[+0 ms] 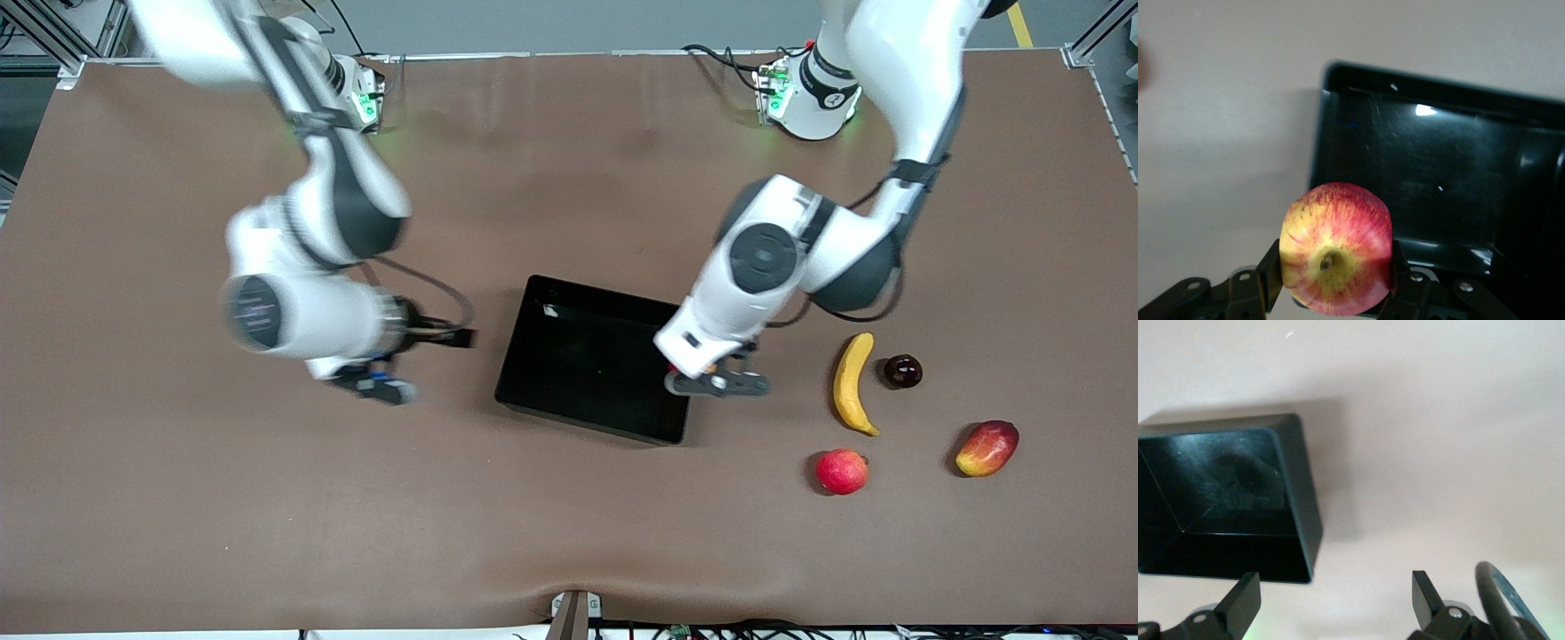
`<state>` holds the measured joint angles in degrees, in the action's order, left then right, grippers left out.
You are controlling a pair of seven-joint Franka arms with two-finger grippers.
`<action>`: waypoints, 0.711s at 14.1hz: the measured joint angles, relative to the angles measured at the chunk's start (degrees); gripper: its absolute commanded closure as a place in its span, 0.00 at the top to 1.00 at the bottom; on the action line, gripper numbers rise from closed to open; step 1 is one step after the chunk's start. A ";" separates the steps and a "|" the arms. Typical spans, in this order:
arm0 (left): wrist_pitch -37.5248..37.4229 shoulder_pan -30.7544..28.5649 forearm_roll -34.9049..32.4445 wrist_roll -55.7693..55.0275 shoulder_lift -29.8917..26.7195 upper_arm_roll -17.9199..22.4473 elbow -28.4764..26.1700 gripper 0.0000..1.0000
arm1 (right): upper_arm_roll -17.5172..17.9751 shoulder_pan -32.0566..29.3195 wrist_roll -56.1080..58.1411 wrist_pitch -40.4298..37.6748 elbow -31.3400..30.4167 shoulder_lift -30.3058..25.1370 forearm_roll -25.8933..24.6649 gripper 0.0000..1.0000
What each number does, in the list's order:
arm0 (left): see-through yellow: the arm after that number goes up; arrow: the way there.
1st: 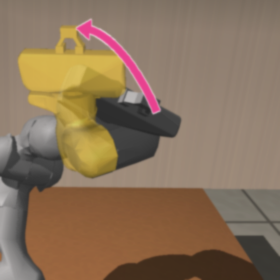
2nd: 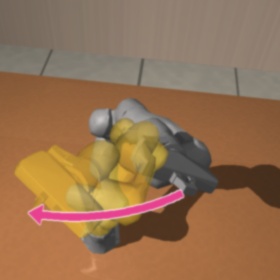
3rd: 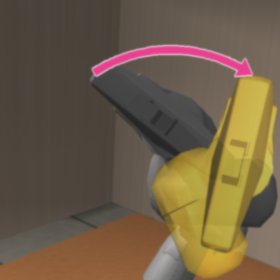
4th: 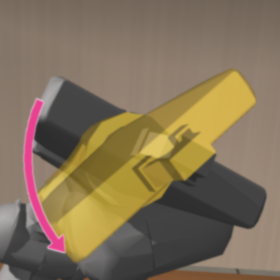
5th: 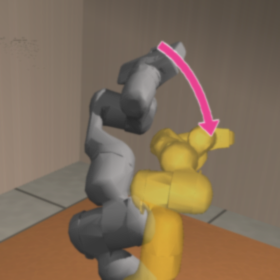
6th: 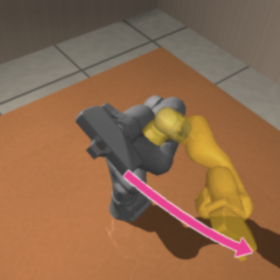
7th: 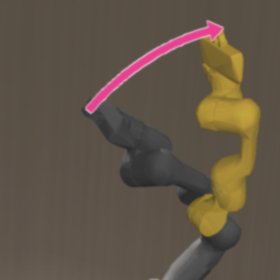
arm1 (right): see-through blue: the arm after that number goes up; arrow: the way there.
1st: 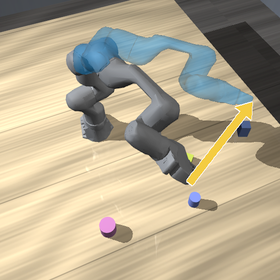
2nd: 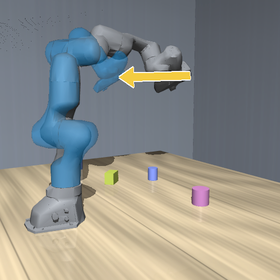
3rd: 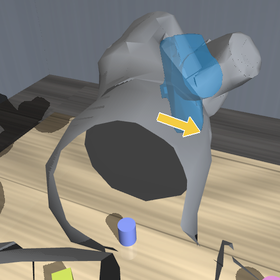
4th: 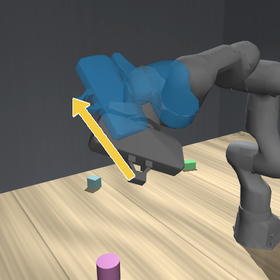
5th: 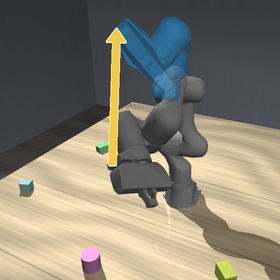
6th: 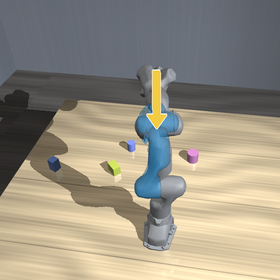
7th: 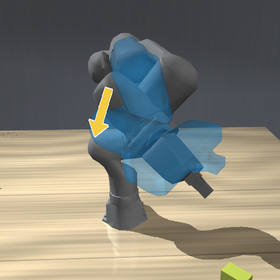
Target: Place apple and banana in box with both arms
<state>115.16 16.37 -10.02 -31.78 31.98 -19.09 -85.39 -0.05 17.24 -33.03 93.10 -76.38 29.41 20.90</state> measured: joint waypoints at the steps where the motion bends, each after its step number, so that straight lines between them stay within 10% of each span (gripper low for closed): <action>1: 0.02 0.92 -0.12 -0.07 0.54 0.02 -0.71 0.00 | -0.01 -3.15 0.01 -3.32 1.27 -0.40 0.00 1.00; 10: 11.09 3.57 -0.84 -4.64 9.02 0.22 -4.85 0.00 | -0.26 -20.65 2.65 -15.65 6.69 -8.05 -2.58 1.00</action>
<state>126.25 19.95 -10.86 -36.42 41.00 -18.87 -90.24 -0.32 -3.41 -30.39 77.46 -69.68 21.36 18.32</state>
